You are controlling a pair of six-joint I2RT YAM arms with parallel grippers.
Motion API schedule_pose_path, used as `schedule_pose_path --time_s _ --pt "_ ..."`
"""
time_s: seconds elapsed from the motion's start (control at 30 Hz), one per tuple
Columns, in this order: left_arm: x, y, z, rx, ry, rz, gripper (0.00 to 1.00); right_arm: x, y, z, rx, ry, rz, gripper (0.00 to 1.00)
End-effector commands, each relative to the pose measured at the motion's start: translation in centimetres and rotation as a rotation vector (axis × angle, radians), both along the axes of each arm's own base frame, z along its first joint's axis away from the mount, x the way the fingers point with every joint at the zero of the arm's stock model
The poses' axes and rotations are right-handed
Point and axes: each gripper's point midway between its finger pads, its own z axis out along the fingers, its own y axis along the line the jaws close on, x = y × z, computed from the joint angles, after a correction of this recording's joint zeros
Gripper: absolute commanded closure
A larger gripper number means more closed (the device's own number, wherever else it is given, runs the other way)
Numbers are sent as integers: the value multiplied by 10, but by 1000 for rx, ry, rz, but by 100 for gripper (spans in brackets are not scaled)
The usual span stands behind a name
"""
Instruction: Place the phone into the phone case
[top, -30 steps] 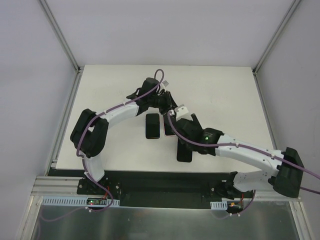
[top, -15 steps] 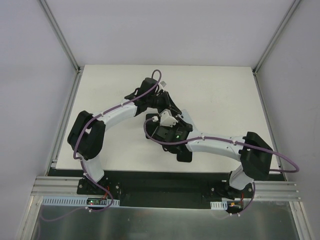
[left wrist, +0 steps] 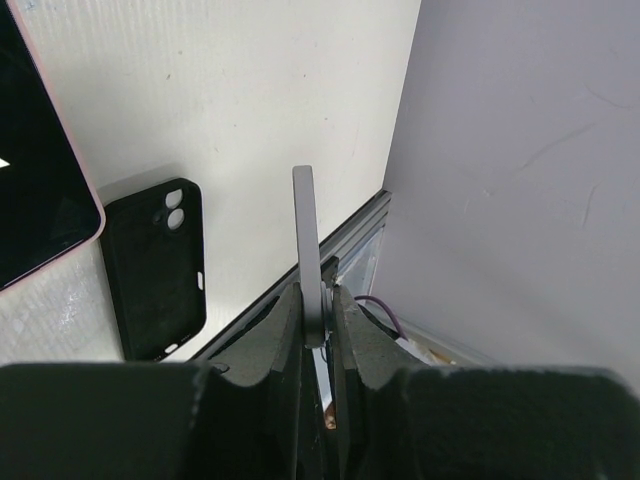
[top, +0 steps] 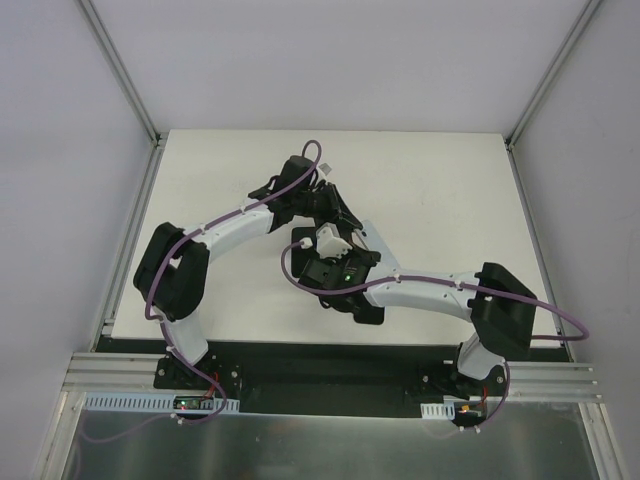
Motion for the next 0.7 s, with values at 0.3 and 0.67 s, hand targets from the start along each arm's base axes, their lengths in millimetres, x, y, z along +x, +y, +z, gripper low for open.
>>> schedule_pose_path --time_s 0.3,0.67 --pt "7 19 54 6 -233 -51 28 -12 -11 20 106 -10 -16 99" --pt "15 90 28 218 -363 29 9 -61 -17 -9 566 247 -35 99"
